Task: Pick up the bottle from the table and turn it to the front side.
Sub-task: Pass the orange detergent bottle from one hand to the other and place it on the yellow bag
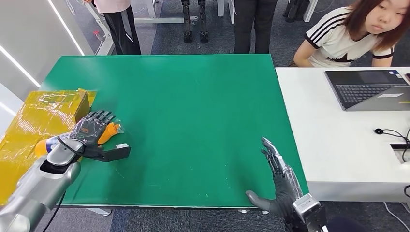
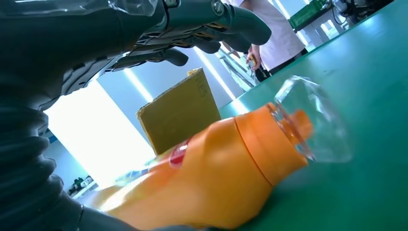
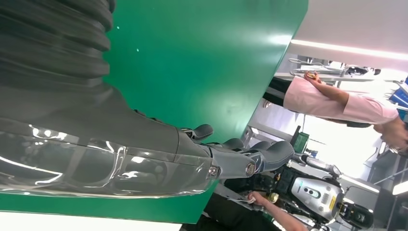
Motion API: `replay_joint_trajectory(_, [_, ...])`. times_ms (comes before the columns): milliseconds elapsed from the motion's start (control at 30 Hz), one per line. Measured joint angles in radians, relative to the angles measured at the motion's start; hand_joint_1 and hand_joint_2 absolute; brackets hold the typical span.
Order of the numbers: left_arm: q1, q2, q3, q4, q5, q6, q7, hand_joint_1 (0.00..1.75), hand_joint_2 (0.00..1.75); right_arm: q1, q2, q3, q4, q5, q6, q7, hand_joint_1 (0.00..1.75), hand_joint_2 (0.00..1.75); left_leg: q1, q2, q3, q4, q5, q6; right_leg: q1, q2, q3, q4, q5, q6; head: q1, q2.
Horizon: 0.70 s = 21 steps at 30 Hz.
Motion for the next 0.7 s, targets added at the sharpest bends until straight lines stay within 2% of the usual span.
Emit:
replay_joint_trajectory(233, [0.005,-0.013,-0.001,0.004,0.018,0.013,0.001,0.00,1.75,0.011,-0.008,0.000,0.000,-0.023,-0.013,0.001,0.00,1.75,0.000,0.000,0.000,0.000,0.000,0.000,0.000,0.000,0.000,0.000,0.000,0.000,0.000,0.000])
replay_joint_trajectory(300, [0.022,-0.022,0.006,-0.002,0.089,0.082,-0.044,0.00,1.75,0.016,-0.008,0.000,0.000,-0.026,-0.012,0.004,0.00,1.75,0.000,0.000,0.000,0.000,0.000,0.000,0.000,0.000,0.000,0.000,0.000,0.000,0.000,0.000])
replay_joint_trajectory(367, [0.058,-0.050,0.033,-0.030,0.260,0.171,-0.152,0.00,1.75,0.021,-0.008,0.000,0.000,-0.030,-0.014,0.013,0.00,1.75,-0.001,0.000,0.000,0.000,0.000,0.000,0.000,0.000,0.000,0.000,0.000,0.000,0.000,0.000])
replay_joint_trajectory(467, [0.142,-0.149,0.121,-0.132,0.676,0.234,-0.365,0.00,1.75,0.028,-0.006,0.002,-0.002,-0.038,-0.032,0.029,0.00,1.75,-0.002,-0.001,0.000,0.000,-0.001,0.002,-0.001,-0.002,0.001,-0.001,-0.001,0.002,0.000,0.000])
replay_joint_trajectory(533, [0.207,-0.233,0.158,-0.241,0.900,0.259,-0.436,0.00,1.75,0.029,-0.002,0.007,-0.001,-0.048,-0.054,0.031,0.00,1.75,-0.002,-0.001,0.000,0.001,-0.002,0.003,-0.001,-0.002,0.001,-0.002,-0.001,0.002,0.000,0.000])
replay_joint_trajectory(600, [0.261,-0.309,0.161,-0.355,1.056,0.235,-0.440,0.00,1.75,0.025,0.003,0.018,0.006,-0.058,-0.077,0.029,0.00,1.75,-0.002,-0.001,-0.001,0.001,-0.003,0.005,-0.001,-0.002,0.002,-0.002,-0.001,0.003,0.000,0.000])
replay_joint_trajectory(700, [0.308,-0.389,0.139,-0.476,1.208,0.123,-0.397,0.00,1.75,0.013,0.020,0.037,0.025,-0.059,-0.101,0.024,0.00,1.75,-0.002,-0.001,-0.001,0.001,-0.004,0.005,-0.001,-0.002,0.002,-0.003,-0.002,0.003,0.000,0.000])
